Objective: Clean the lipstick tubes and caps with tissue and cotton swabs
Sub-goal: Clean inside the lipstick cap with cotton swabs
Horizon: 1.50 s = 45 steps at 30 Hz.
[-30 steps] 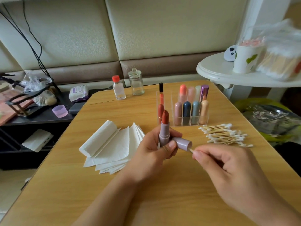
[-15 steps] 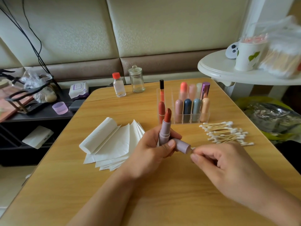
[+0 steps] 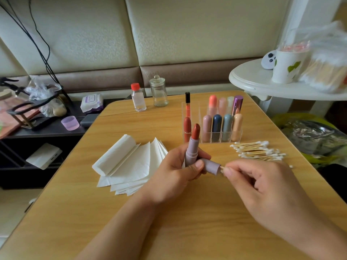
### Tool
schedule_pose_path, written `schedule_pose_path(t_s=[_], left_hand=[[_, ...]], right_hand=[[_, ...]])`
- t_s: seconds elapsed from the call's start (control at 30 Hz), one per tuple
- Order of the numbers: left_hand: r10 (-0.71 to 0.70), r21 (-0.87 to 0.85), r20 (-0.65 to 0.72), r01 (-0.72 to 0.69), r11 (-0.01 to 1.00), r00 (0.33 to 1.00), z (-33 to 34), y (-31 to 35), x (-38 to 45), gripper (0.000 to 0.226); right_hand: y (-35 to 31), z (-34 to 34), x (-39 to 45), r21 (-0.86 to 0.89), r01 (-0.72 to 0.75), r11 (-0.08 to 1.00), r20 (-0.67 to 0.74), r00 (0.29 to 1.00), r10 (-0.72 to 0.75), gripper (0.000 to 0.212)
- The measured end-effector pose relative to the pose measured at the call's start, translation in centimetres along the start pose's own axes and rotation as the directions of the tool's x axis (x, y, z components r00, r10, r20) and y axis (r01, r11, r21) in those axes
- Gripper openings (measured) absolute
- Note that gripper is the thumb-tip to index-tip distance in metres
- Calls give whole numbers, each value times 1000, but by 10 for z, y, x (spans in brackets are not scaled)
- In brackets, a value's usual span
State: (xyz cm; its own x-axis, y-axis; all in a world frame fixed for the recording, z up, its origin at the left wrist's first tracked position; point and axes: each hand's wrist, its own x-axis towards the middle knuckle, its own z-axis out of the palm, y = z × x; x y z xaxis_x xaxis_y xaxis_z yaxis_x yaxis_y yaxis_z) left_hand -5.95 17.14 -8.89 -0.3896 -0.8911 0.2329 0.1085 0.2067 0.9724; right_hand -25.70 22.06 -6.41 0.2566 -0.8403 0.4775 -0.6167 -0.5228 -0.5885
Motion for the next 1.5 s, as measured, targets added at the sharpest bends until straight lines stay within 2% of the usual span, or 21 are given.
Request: schedule_pose_path(t_s=[0.1,0.23,0.33,0.43,0.53,0.67,0.8,0.87,0.93,1.03,1.17,1.23,1.33,1.4,1.5], left_hand=[[12,4,-16,-12,1000,1000,-2,1,-1,15],[10,-47,-20,-11,999,1000,-2,2,-1,15],[1,-55,0,-1,998,1000,-1,2,0,15],[-3,-21,-13,3,1000,1000,0,1,0,14],[10,-5,-25,-10,1000,1000,0,0,0,13],[-2,-54,-17,1,999,1000,-1,1,-1,14],[-2,-1,-3,2,1000,1000,-2,-1,0,12],[0,28,-18,0,1000,1000,0,-2,1,10],[1,-4,-29,-1,1000,1000,1,-2,0,12],[-6,-13,-23,6,1000,1000,0,-1,-2,13],[5,26,-43,-4,1000,999,1,-1,-1,13],[18,17,-67,-17,1000,998,1,0,-1,14],[19,6,-75,-18,1000,997,-2,2,-2,14],[18,69,-73,-13,998,997,-2,2,-2,14],[46,140,-59,-37,989,997,2,1,-1,13]], right_hand=[[-2,-1,-7,108,26,994,65,997,-33,33],[9,-6,-9,86,-10,996,148,989,-3,30],[11,-11,-7,5,-37,999,79,996,37,28],[5,-11,-7,2,2,1000,-19,1000,-2,31],[0,-7,-12,48,68,997,26,997,-69,32],[7,-9,-13,60,45,997,102,994,-51,32],[7,-14,-8,-68,46,997,8,999,-46,35],[1,-12,-8,-58,75,995,-5,997,-75,31],[0,-8,-10,-7,100,995,50,994,-100,30],[12,-10,-10,15,39,999,135,990,-41,32],[9,-9,-1,-28,37,999,9,999,-37,32],[0,-5,-1,3,75,997,61,995,-75,31],[7,-7,5,22,-31,999,199,980,26,28],[12,-8,13,-47,-76,996,141,987,82,27],[1,-2,15,-146,18,989,-63,998,-28,28]])
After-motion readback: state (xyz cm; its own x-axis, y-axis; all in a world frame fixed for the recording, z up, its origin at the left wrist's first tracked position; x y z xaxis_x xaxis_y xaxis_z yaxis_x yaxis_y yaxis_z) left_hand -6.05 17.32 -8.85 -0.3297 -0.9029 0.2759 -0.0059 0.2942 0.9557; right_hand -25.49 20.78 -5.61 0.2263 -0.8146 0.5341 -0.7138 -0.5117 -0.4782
